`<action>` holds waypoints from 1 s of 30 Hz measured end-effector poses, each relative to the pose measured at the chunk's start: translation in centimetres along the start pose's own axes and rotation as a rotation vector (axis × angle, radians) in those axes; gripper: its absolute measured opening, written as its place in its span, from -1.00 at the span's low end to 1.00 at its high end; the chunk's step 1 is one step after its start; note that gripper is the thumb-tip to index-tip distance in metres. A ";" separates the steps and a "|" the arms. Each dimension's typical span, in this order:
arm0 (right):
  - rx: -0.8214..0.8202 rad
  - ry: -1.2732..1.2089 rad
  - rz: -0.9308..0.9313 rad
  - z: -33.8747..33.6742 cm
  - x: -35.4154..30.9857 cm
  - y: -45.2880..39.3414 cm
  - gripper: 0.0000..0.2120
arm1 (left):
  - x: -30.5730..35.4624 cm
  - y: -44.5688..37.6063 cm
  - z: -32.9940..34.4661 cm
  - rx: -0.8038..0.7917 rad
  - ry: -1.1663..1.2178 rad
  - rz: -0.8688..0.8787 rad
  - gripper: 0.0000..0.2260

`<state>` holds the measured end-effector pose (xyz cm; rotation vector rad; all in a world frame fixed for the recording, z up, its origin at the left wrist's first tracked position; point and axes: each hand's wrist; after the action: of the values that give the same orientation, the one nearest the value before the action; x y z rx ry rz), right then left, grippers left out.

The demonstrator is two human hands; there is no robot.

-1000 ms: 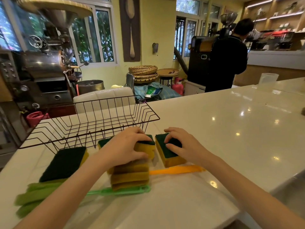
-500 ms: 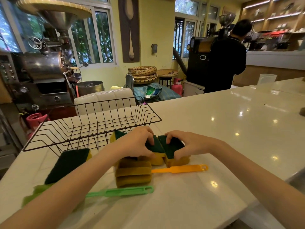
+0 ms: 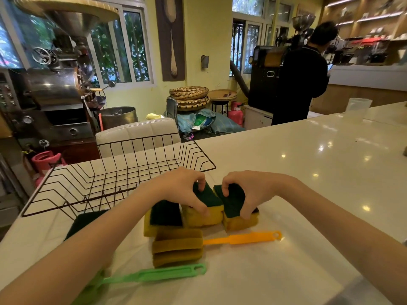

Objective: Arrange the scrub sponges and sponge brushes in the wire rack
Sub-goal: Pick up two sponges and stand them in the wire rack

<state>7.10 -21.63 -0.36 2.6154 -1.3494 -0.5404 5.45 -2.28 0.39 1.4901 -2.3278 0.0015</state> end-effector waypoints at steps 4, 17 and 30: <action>0.029 -0.007 -0.001 -2.4 0.4 0.4 -0.51 | 0.3 0.9 -3.2 -0.007 0.155 -0.021 -0.58; 0.198 -0.038 -0.137 -11.4 -0.8 -6.4 -0.55 | -7.0 0.8 -11.4 0.262 0.114 -0.121 -0.61; 0.136 0.009 -0.228 -9.5 -3.3 -18.9 -0.44 | -15.1 -3.8 -8.5 0.137 0.051 -0.291 -0.51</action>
<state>23.30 -8.16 3.72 2.8994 -1.1293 -0.4805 17.00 10.95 2.87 1.8614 -2.0869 0.1225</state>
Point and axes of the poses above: each hand's wrist, its own y-axis away from the middle knuckle, its own z-axis out of the palm, x = y × z, and after that the axes turned 4 degrees about y, right-handed
